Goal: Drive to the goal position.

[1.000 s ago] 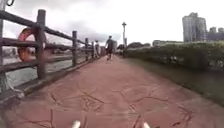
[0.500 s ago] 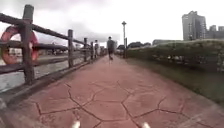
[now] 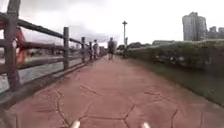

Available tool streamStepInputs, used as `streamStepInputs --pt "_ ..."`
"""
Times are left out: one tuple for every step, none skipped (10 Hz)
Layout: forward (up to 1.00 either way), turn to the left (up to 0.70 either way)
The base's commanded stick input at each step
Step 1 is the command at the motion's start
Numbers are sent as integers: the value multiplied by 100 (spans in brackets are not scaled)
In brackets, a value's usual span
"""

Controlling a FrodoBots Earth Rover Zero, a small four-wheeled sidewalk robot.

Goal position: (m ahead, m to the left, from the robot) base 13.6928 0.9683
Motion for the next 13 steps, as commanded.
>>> streamStepInputs --pt "70 0" --pt "70 0" --pt "70 0" --pt "70 0" --pt "70 0" --pt "70 0" --pt "70 0" --pt "70 0" --pt "70 0" --pt "70 0" --pt "70 0" --pt "70 0" --pt "70 0"
